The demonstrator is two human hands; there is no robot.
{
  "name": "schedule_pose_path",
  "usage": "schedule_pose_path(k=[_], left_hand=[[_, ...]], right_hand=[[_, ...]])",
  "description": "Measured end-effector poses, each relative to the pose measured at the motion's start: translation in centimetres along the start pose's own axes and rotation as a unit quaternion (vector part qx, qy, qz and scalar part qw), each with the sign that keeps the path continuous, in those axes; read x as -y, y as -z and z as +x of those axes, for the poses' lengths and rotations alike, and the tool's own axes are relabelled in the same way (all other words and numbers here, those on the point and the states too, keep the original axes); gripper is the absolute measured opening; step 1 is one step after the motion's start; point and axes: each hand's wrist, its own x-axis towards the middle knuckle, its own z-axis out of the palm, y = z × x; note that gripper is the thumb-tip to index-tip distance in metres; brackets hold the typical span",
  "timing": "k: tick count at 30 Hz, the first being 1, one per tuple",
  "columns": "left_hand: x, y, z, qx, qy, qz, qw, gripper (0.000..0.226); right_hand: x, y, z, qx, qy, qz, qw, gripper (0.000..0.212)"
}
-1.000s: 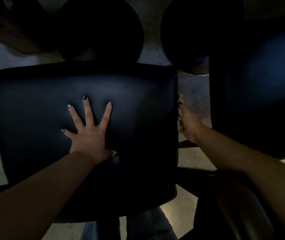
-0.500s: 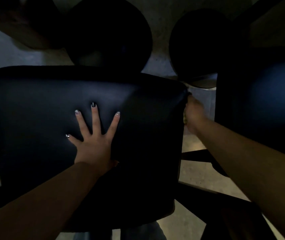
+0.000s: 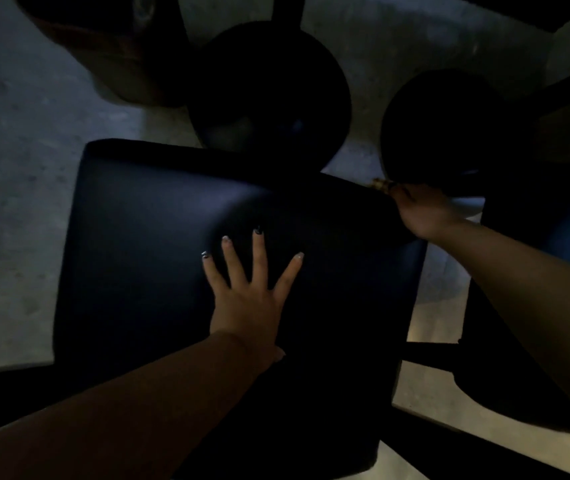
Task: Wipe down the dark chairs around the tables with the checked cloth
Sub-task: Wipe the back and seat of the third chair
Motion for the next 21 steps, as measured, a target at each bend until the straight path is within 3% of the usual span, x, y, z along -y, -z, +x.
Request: schedule_pose_path(k=[6, 10, 12, 16, 21], left_hand=[[5.1, 0.7, -0.8, 0.003, -0.121, 0.085, 0.989, 0.109], [11.9, 0.7, -1.4, 0.038, -0.216, 0.056, 0.974, 0.097], [14.4, 1.5, -1.6, 0.029, -0.207, -0.005, 0.978, 0.091], [19.6, 4.9, -1.9, -0.106, -0.138, -0.135, 0.976, 0.064], [27.8, 3.1, -3.9, -0.187, 0.002, -0.321, 0.929, 0.038]], right_hand=[[6.7, -0.3, 0.8, 0.052, 0.025, -0.029, 0.998, 0.053], [12.4, -1.7, 1.7, 0.041, 0.061, -0.062, 0.995, 0.048], [15.5, -2.1, 1.3, 0.012, 0.086, -0.073, 0.994, 0.045], [22.8, -3.7, 0.5, 0.002, 0.166, -0.071, 0.984, 0.041], [32.0, -6.5, -1.0, -0.007, 0.257, -0.084, 0.963, 0.043]])
